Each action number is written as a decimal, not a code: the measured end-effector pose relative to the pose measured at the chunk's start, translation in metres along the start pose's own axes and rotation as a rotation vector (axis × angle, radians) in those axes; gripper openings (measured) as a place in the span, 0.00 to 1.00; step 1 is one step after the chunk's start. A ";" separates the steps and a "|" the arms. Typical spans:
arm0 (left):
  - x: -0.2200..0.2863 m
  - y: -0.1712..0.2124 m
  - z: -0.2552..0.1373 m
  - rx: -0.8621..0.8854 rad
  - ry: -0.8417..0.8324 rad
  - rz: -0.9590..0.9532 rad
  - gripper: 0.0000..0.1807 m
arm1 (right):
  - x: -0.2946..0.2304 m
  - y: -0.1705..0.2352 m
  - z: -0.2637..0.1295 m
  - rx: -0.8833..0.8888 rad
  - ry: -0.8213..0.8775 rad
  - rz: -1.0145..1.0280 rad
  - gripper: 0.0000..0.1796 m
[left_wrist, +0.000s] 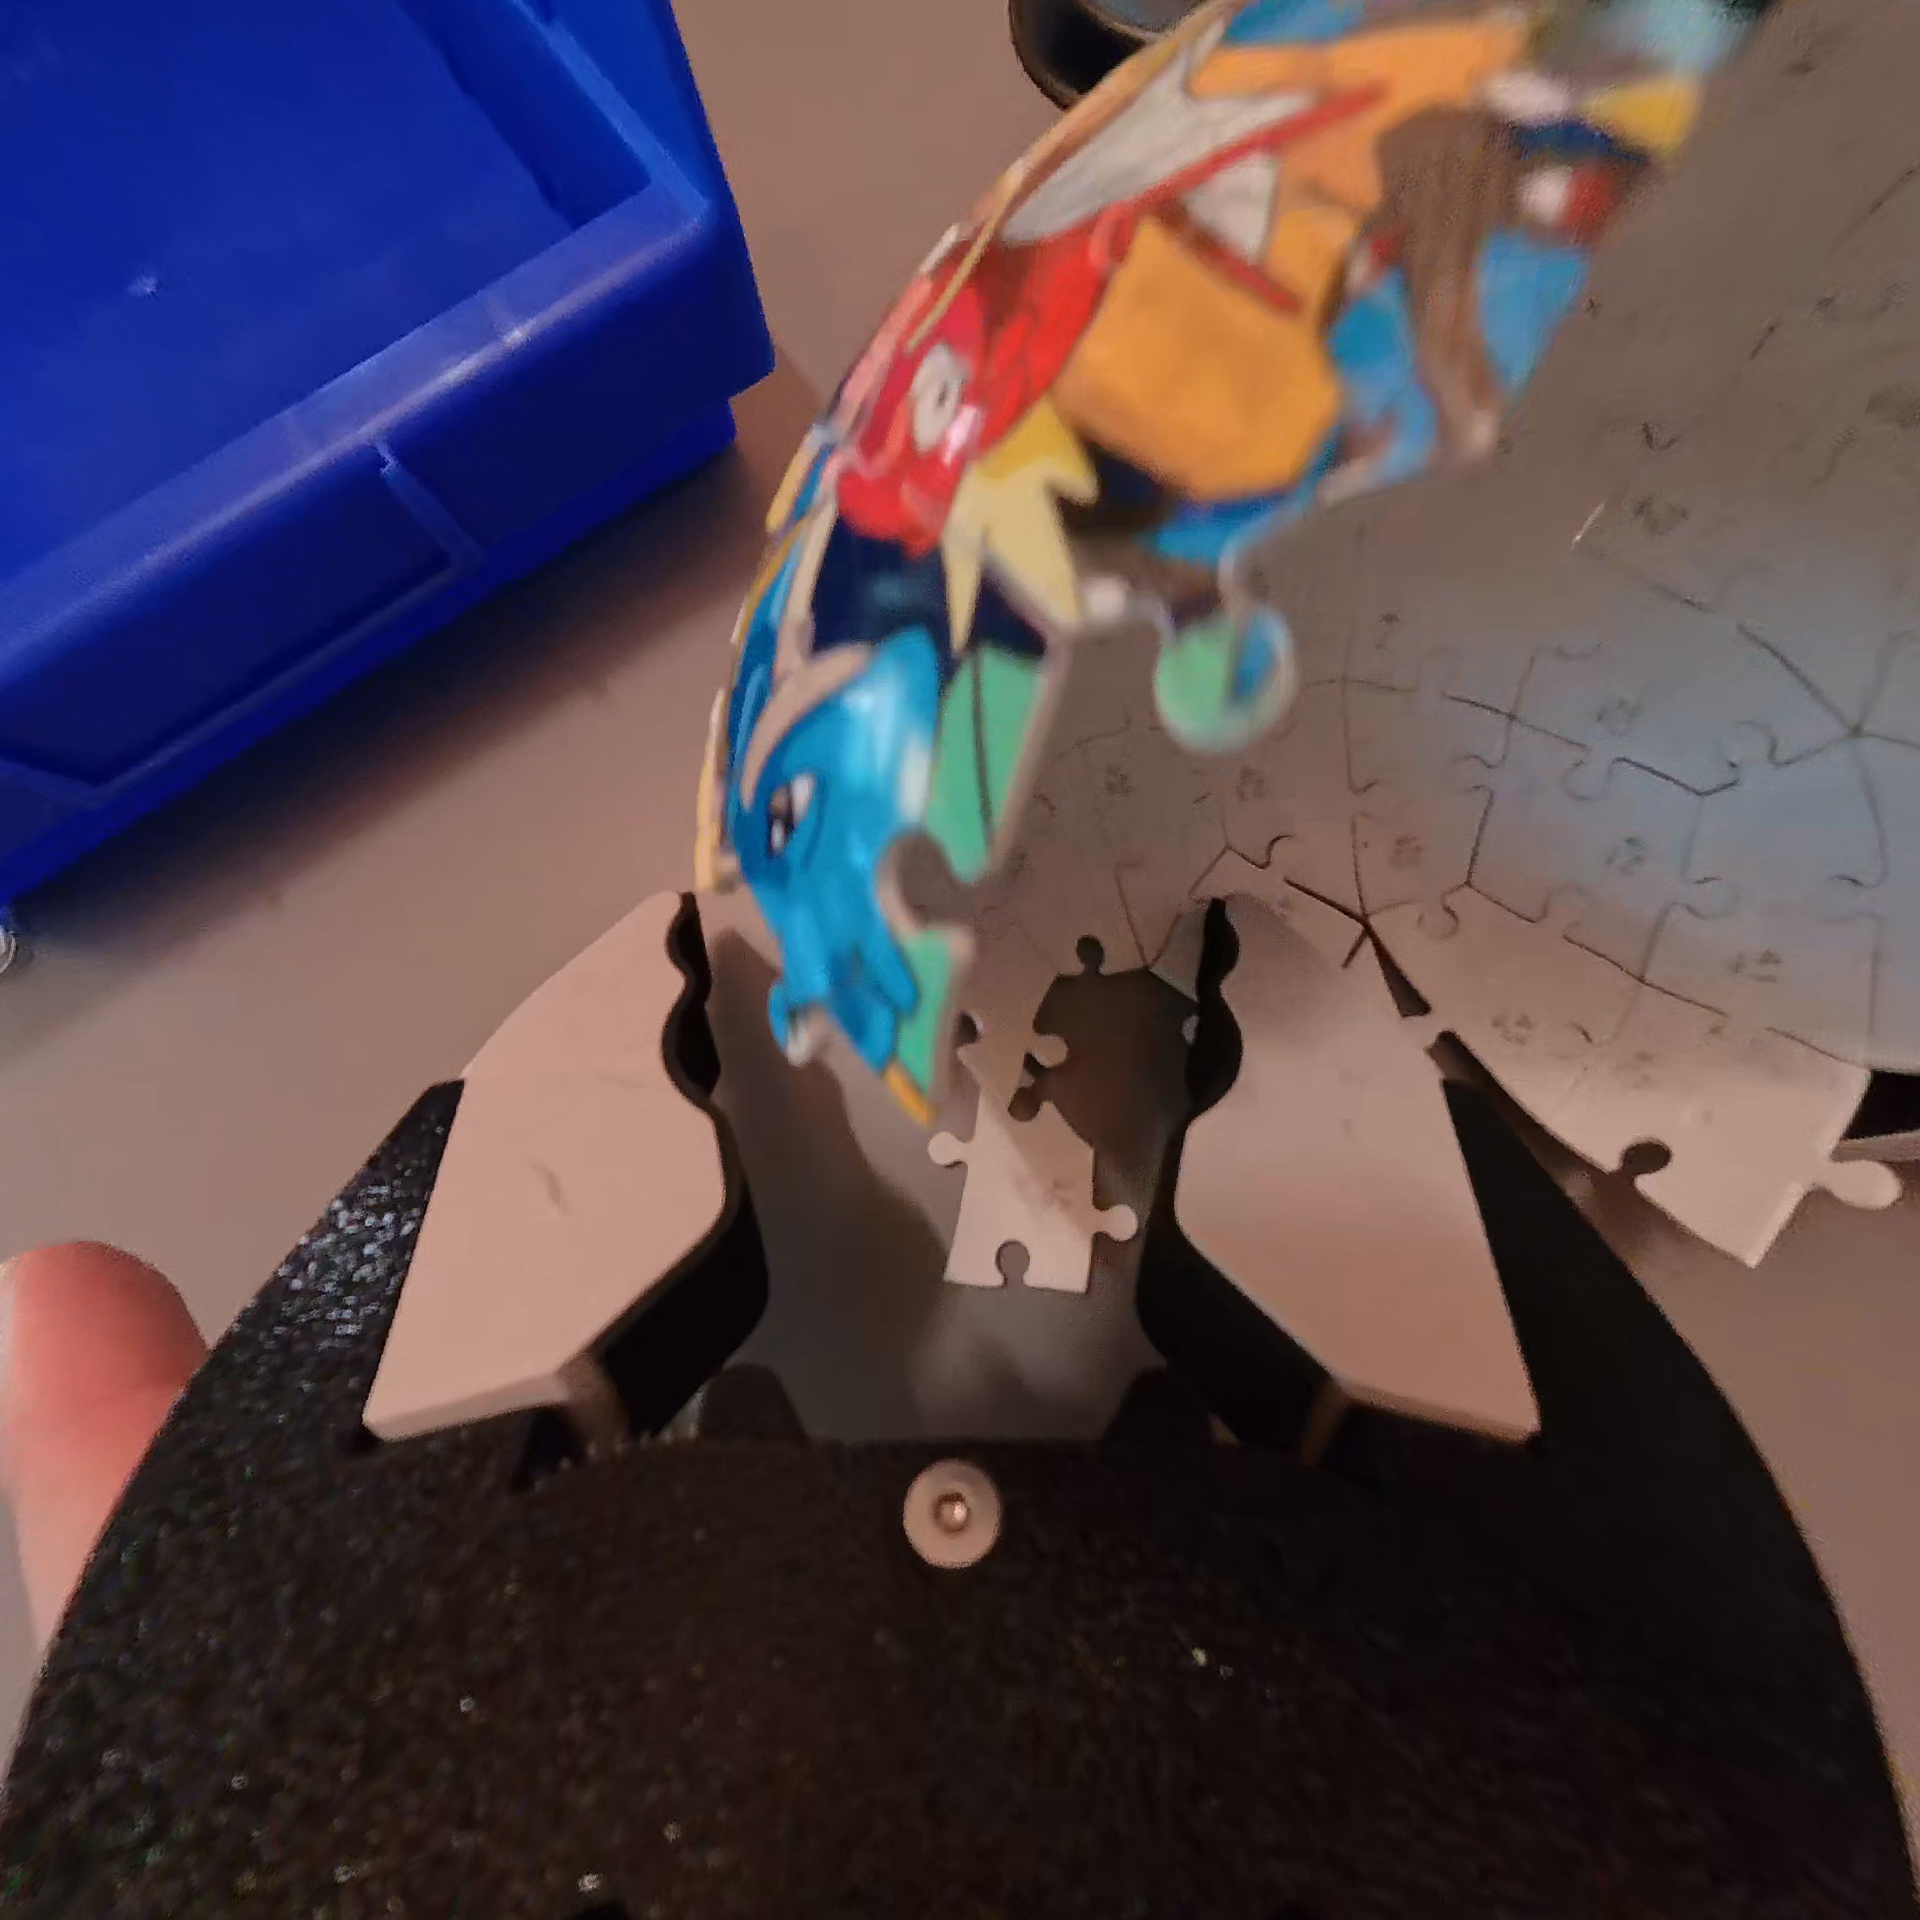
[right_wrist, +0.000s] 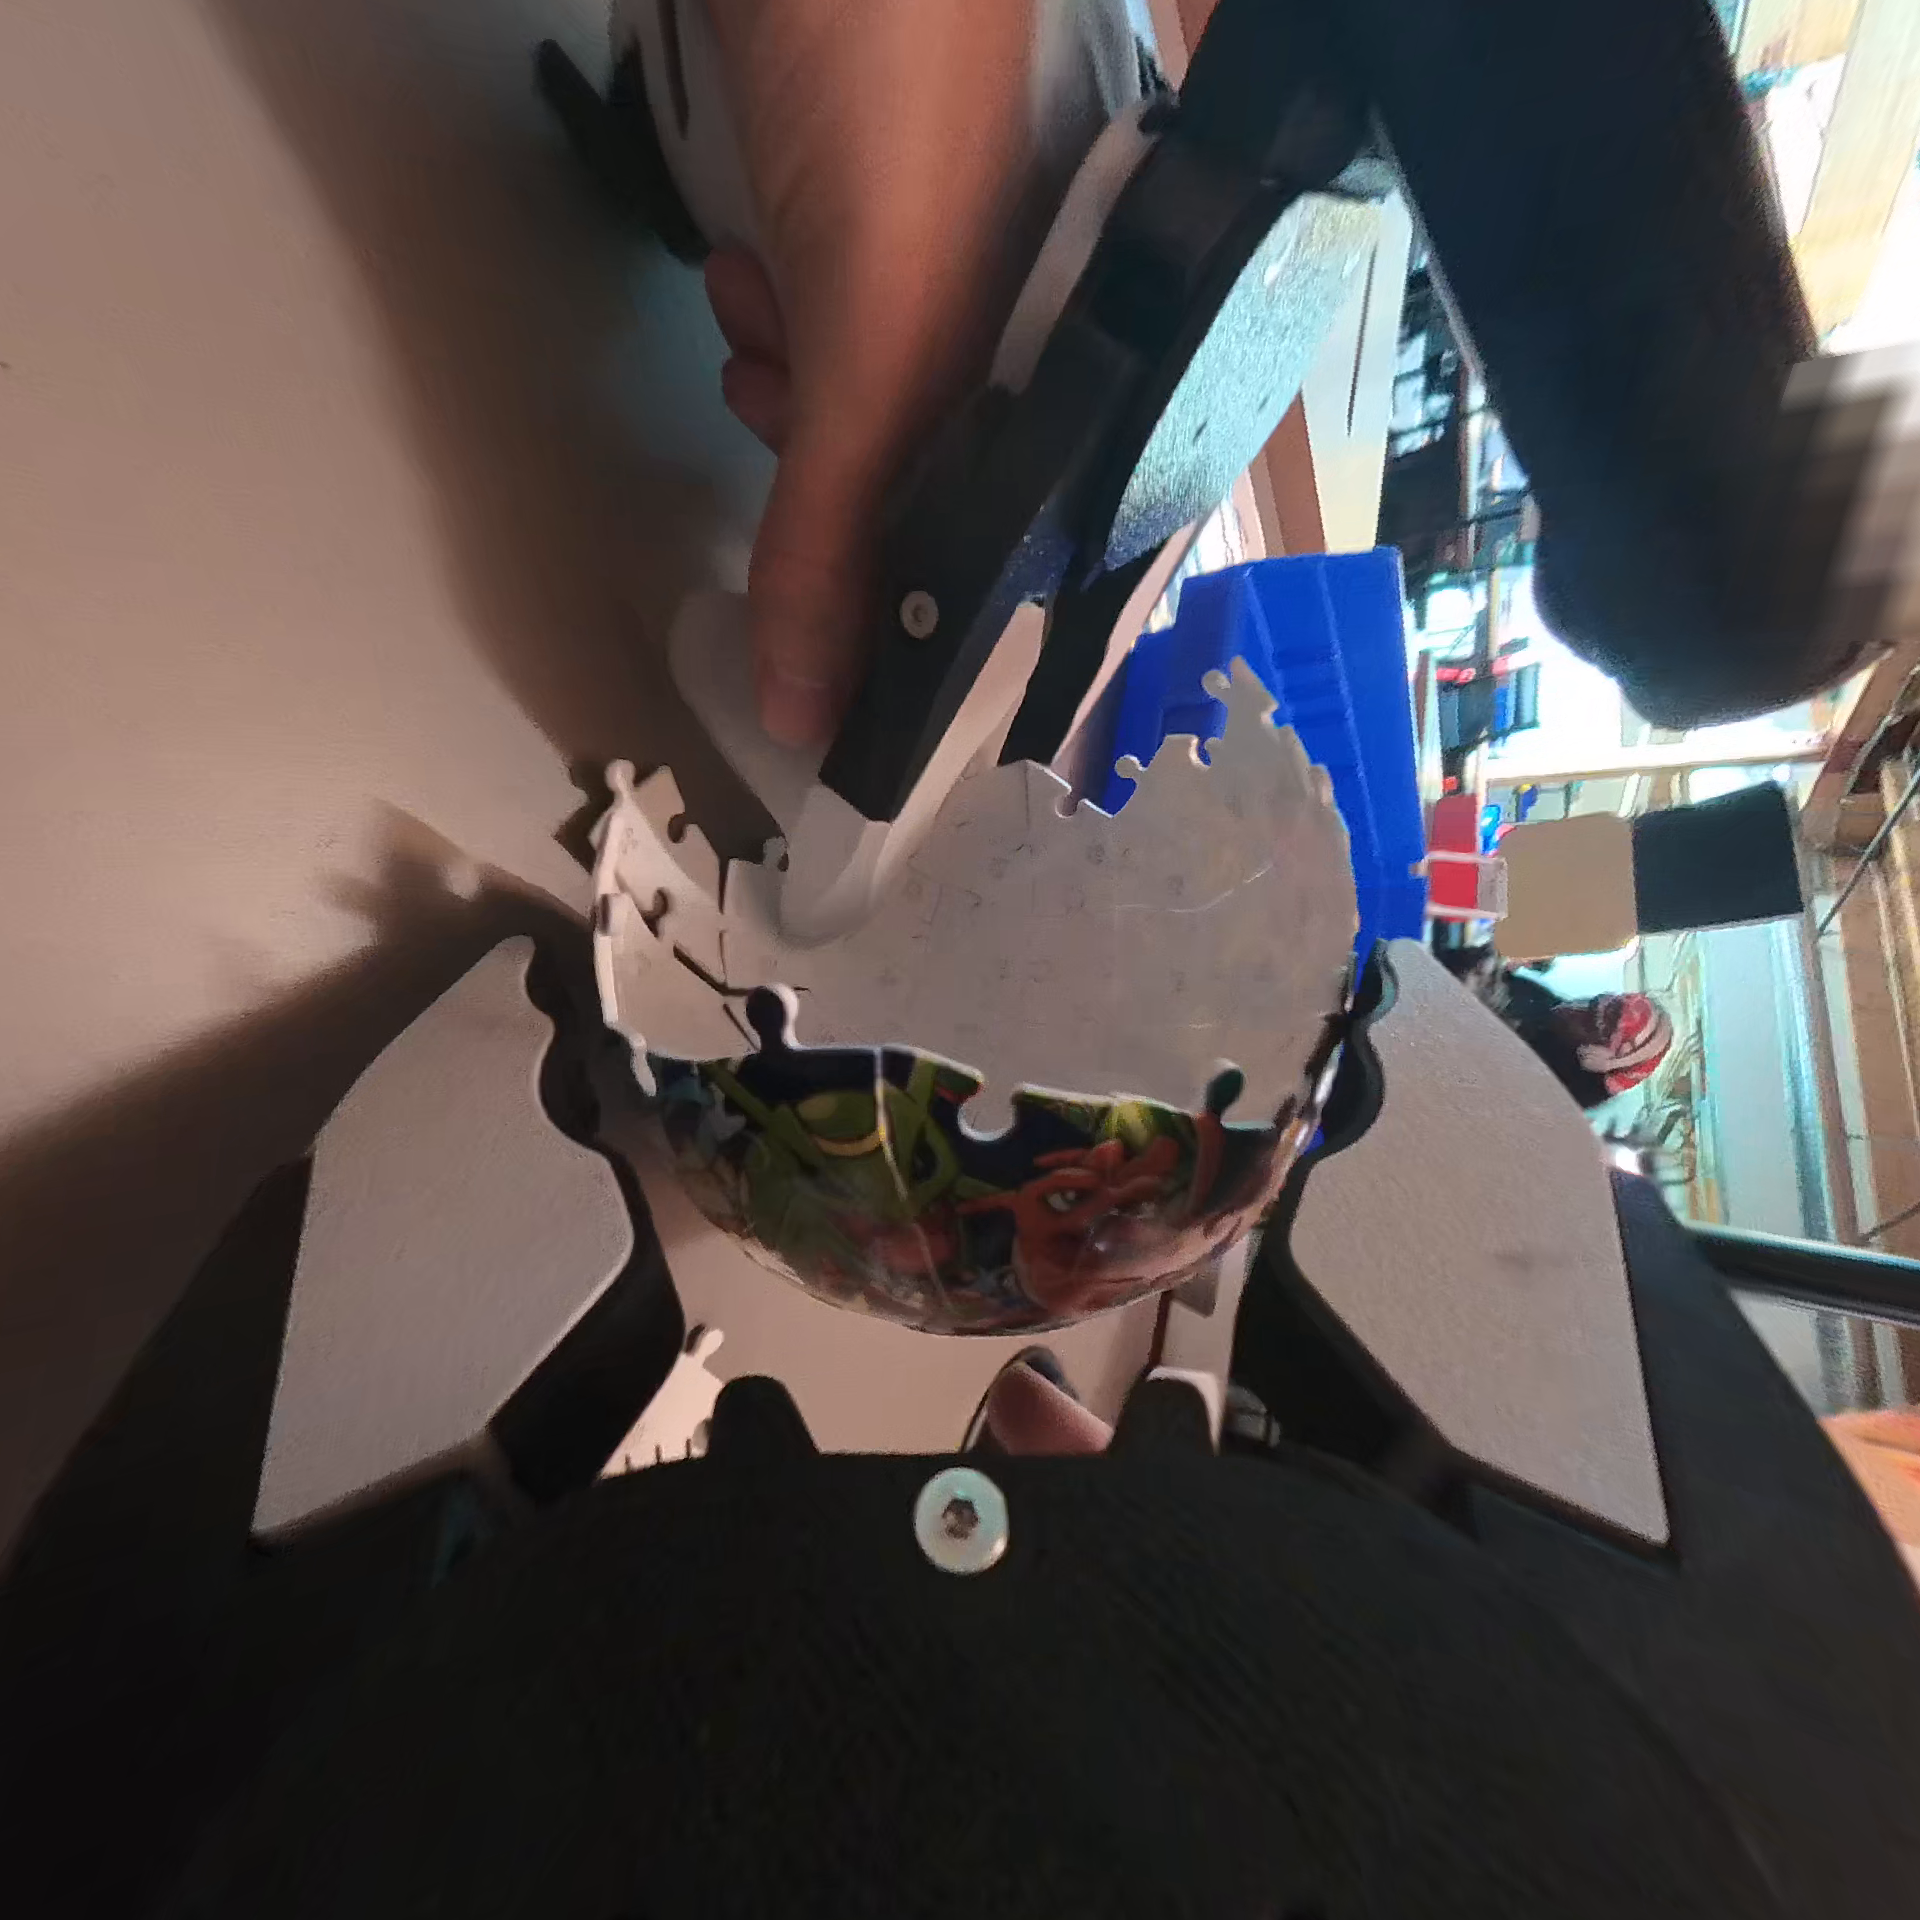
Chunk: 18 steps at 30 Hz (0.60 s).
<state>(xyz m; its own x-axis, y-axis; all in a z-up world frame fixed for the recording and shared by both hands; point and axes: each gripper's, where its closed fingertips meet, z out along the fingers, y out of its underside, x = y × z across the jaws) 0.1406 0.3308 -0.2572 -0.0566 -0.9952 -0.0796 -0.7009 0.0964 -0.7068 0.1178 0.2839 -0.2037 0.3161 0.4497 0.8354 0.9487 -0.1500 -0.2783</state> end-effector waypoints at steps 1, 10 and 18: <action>0.000 0.000 0.000 0.003 -0.004 0.005 0.49 | -0.001 -0.003 -0.001 0.016 0.006 -0.020 0.75; -0.002 0.002 -0.004 0.007 -0.044 -0.002 0.53 | -0.006 -0.015 0.001 0.023 -0.004 -0.031 0.75; -0.001 0.010 -0.025 0.023 -0.011 -0.037 0.51 | -0.004 -0.008 0.001 -0.011 -0.014 -0.032 0.76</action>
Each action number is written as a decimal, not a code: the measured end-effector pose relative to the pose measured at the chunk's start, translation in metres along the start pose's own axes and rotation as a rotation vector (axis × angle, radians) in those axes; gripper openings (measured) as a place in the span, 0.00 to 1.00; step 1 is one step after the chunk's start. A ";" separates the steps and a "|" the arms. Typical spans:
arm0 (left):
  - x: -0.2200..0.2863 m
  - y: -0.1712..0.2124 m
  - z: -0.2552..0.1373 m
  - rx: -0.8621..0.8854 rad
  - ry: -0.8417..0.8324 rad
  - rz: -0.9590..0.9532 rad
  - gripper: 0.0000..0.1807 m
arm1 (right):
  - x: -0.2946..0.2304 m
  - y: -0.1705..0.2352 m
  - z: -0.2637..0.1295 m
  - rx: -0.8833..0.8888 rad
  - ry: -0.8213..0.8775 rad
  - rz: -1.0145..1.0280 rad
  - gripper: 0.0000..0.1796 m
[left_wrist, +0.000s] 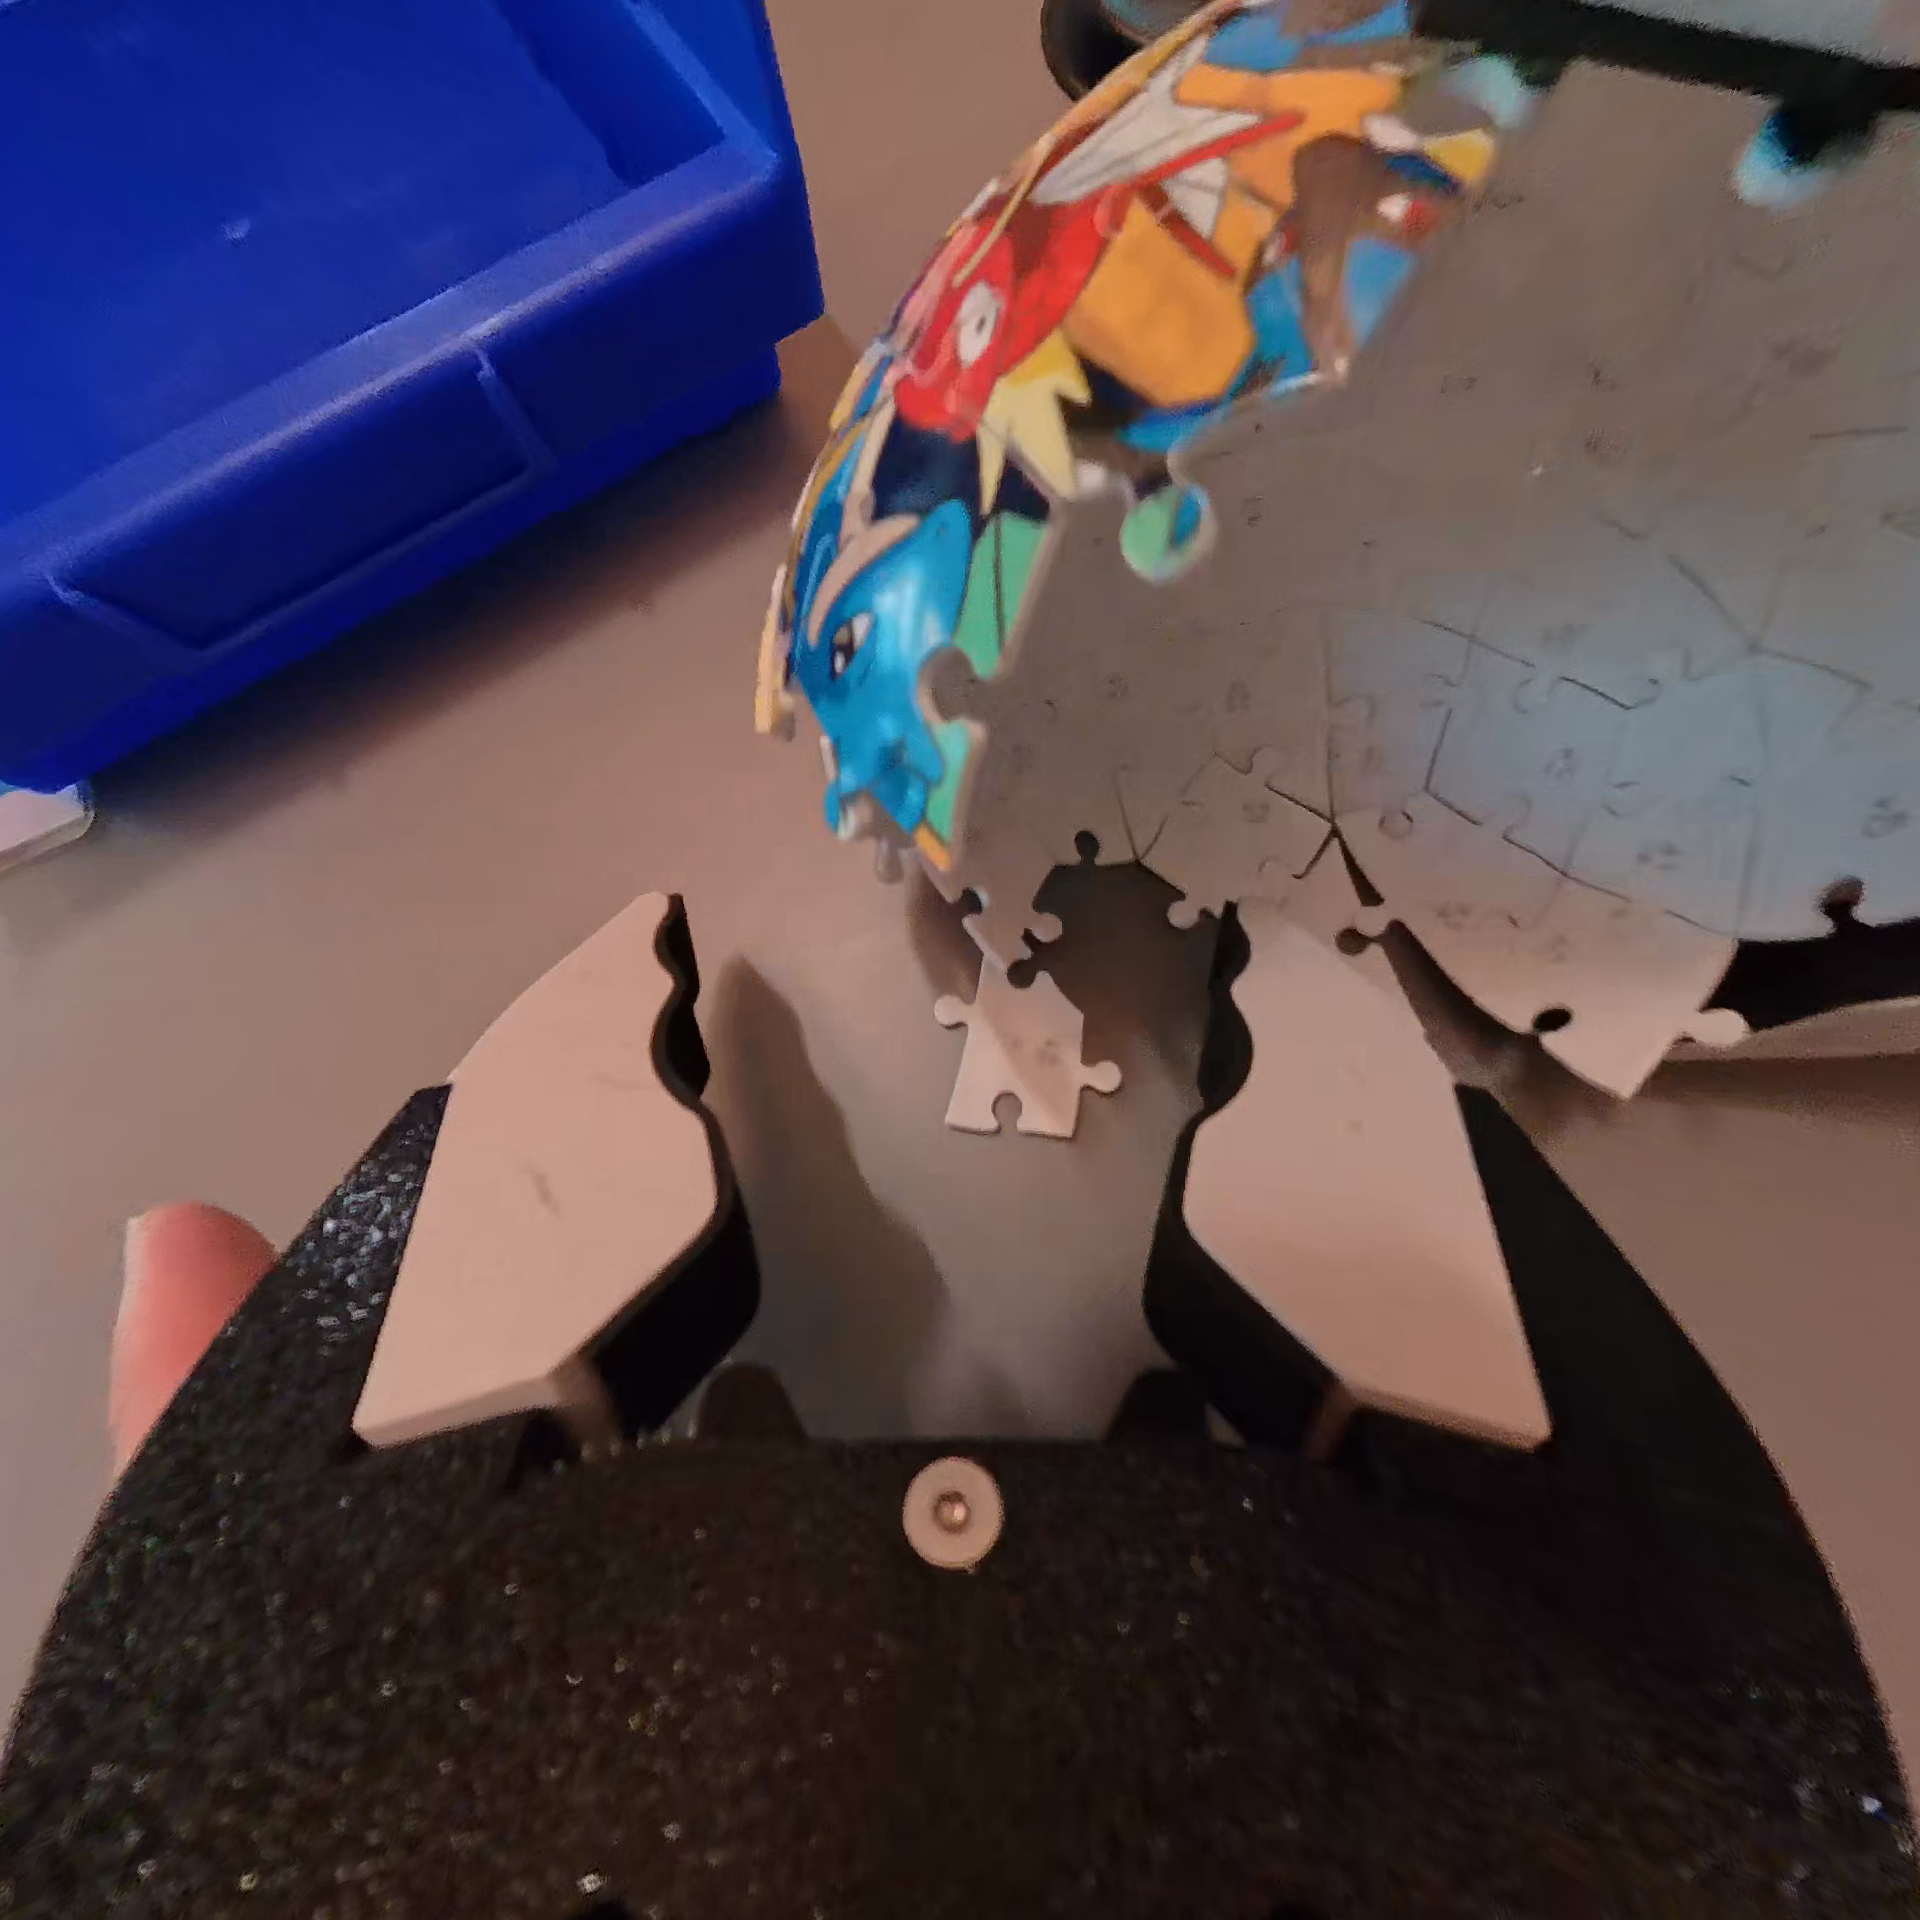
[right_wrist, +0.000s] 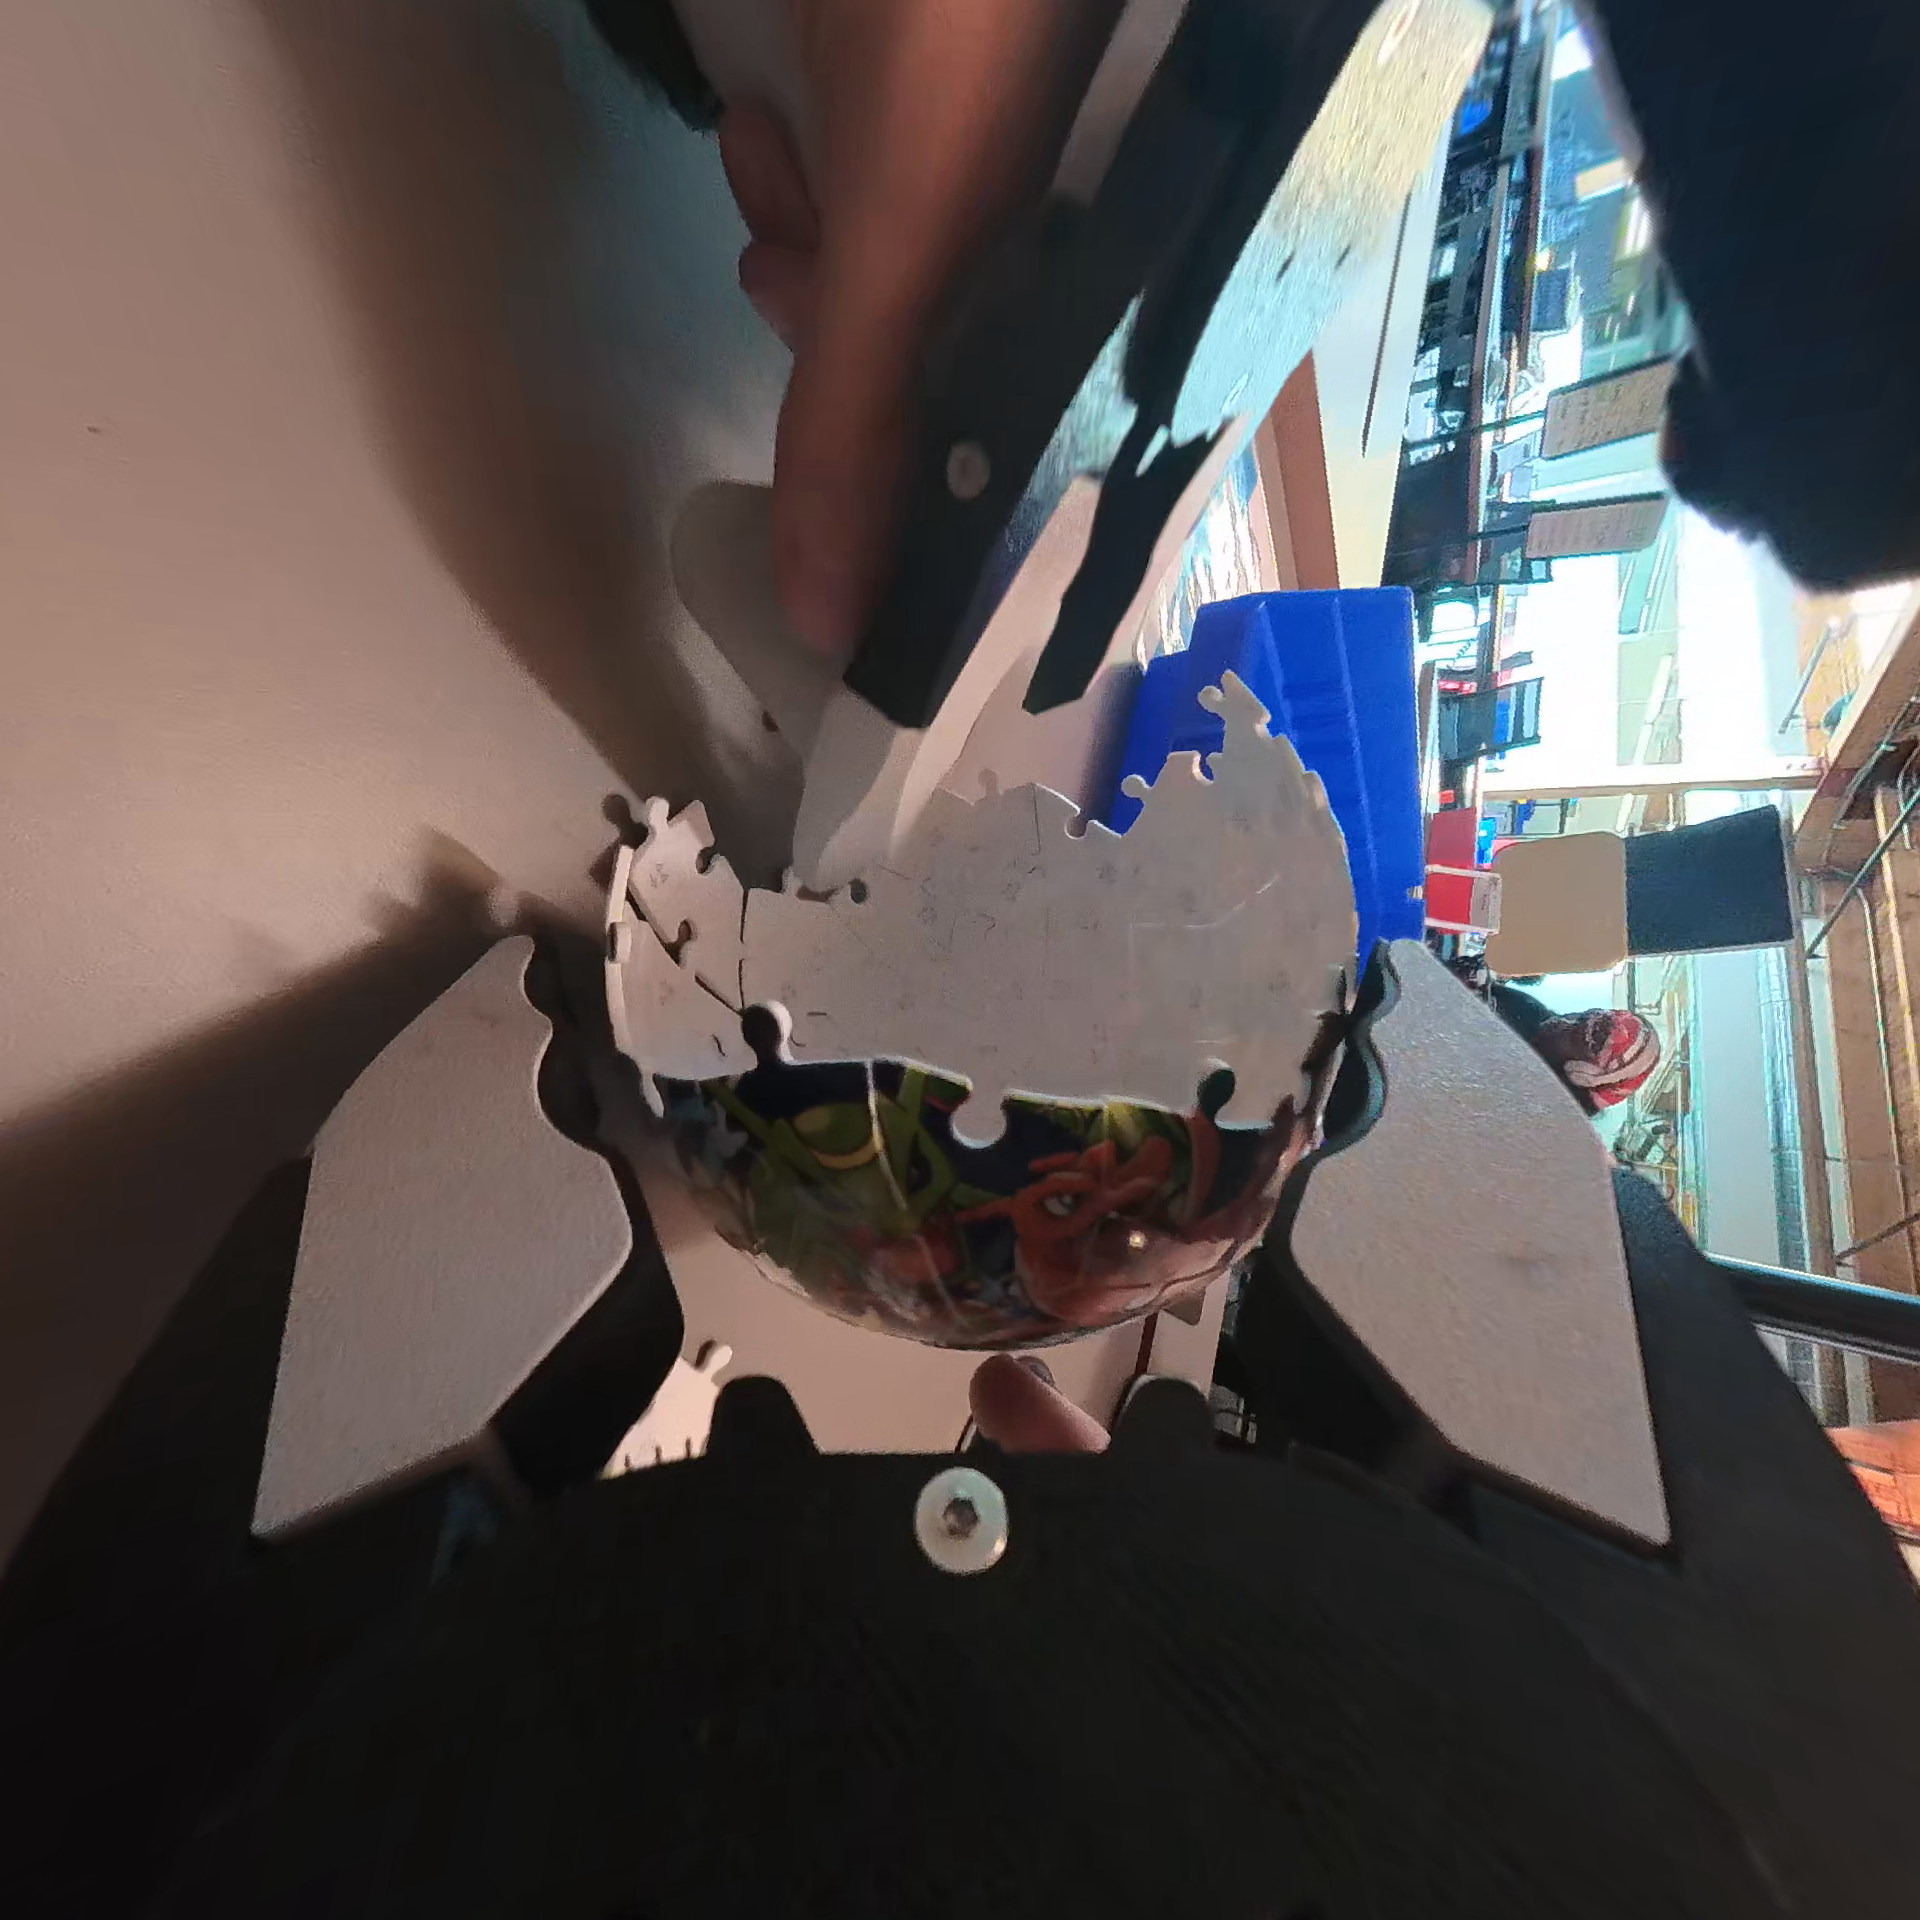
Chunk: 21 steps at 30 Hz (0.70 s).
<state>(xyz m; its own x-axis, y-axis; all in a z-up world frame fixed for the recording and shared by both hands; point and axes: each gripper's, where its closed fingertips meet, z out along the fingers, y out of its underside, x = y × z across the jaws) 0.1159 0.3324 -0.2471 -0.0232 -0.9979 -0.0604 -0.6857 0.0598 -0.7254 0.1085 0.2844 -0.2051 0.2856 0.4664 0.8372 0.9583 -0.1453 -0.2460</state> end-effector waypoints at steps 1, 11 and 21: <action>0.002 0.000 -0.001 0.009 0.014 -0.008 0.51 | 0.000 0.001 0.000 -0.002 -0.003 0.000 0.76; 0.017 0.015 -0.006 -0.070 0.085 0.067 0.46 | -0.001 0.007 -0.002 -0.033 -0.032 -0.048 0.76; 0.040 0.019 -0.027 -0.069 0.344 -0.043 0.00 | -0.004 -0.001 -0.003 -0.036 -0.051 -0.067 0.77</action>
<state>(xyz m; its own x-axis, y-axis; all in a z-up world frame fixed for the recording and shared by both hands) 0.0820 0.2931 -0.2449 -0.2291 -0.9500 0.2120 -0.7387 0.0279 -0.6734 0.1067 0.2799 -0.2069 0.2218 0.5195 0.8252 0.9747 -0.1429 -0.1720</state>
